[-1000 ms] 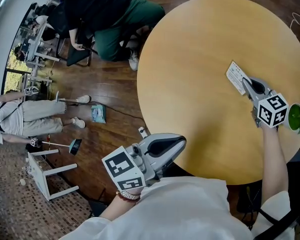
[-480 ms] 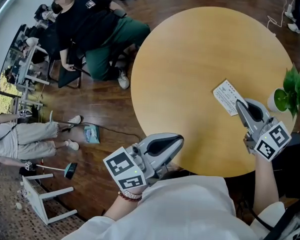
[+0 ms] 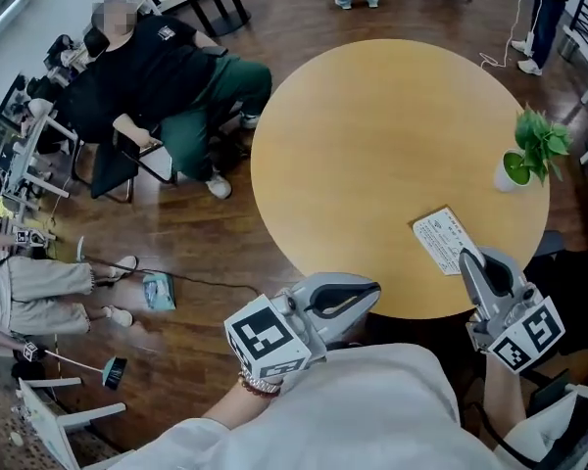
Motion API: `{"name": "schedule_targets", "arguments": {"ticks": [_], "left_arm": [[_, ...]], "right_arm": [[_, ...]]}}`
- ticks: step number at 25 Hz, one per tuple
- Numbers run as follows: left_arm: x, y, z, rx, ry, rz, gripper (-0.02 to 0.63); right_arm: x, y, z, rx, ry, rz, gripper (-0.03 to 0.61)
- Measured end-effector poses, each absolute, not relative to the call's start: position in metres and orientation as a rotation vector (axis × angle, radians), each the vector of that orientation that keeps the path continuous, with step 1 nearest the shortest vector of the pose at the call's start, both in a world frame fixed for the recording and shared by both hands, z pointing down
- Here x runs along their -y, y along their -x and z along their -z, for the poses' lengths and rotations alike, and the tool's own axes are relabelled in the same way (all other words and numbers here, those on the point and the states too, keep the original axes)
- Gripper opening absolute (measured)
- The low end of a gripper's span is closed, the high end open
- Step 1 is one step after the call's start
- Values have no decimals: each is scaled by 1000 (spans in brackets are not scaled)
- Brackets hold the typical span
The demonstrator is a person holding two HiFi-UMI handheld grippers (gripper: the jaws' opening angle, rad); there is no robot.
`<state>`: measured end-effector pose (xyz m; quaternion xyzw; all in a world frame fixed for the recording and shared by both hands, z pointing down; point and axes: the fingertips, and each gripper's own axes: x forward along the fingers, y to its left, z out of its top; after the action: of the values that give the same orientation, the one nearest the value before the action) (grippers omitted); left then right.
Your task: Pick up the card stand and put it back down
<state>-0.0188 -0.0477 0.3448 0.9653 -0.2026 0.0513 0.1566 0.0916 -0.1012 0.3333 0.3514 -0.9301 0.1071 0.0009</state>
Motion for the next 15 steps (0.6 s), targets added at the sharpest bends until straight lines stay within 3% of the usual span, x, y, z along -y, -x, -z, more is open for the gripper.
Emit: {"name": "schedule_targets", "arguments": {"ticks": [15], "left_arm": [[-58,30,-344,389,-2803,-72,0]], "right_arm": [[-59,-62,-304,2882,-1225,-294,21]]}}
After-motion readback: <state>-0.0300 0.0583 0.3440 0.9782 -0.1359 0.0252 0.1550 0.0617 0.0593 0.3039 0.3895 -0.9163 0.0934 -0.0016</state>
